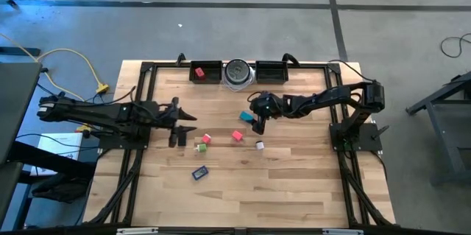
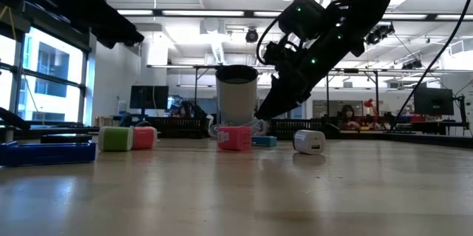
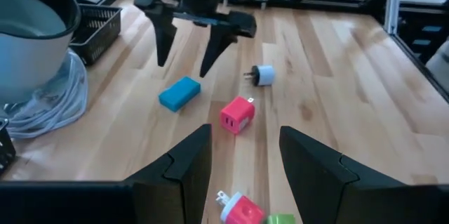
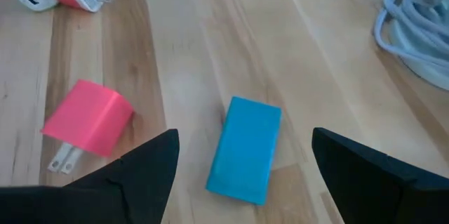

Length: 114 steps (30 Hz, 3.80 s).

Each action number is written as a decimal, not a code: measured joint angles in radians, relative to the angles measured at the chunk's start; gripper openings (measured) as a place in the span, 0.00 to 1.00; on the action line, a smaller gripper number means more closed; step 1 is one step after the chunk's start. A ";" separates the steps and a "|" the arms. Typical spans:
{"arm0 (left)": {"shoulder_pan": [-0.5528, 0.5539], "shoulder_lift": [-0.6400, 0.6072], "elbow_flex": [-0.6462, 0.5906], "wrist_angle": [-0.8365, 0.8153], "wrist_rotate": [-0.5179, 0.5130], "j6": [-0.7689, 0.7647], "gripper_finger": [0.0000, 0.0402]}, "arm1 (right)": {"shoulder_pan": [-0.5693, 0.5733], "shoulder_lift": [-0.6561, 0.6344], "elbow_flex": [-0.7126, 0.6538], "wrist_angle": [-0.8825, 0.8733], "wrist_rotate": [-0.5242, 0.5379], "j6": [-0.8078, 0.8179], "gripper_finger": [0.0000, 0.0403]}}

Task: Pick & Place Office items
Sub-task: Put the light blue digital clock into the right black basket

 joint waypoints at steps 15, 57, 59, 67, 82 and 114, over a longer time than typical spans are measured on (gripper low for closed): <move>0.025 0.141 0.000 0.123 0.062 0.024 0.41 | 0.001 0.107 0.000 0.054 -0.016 0.005 0.78; 0.025 0.144 0.000 0.129 0.064 0.027 0.41 | 0.001 0.146 0.000 0.088 0.007 0.029 0.35; 0.026 0.144 0.000 0.129 0.064 0.027 0.41 | 0.001 0.147 0.000 0.100 0.003 0.029 0.35; 0.026 0.144 0.000 0.129 0.064 0.027 0.41 | 0.001 0.148 0.000 0.192 -0.057 0.026 0.35; 0.026 0.144 0.000 0.155 0.062 0.025 0.41 | 0.015 -0.036 0.000 0.305 -0.181 -0.011 0.35; 0.237 0.641 -0.001 1.012 0.388 -0.490 0.41 | 0.281 -0.165 0.067 0.104 0.389 -0.432 0.35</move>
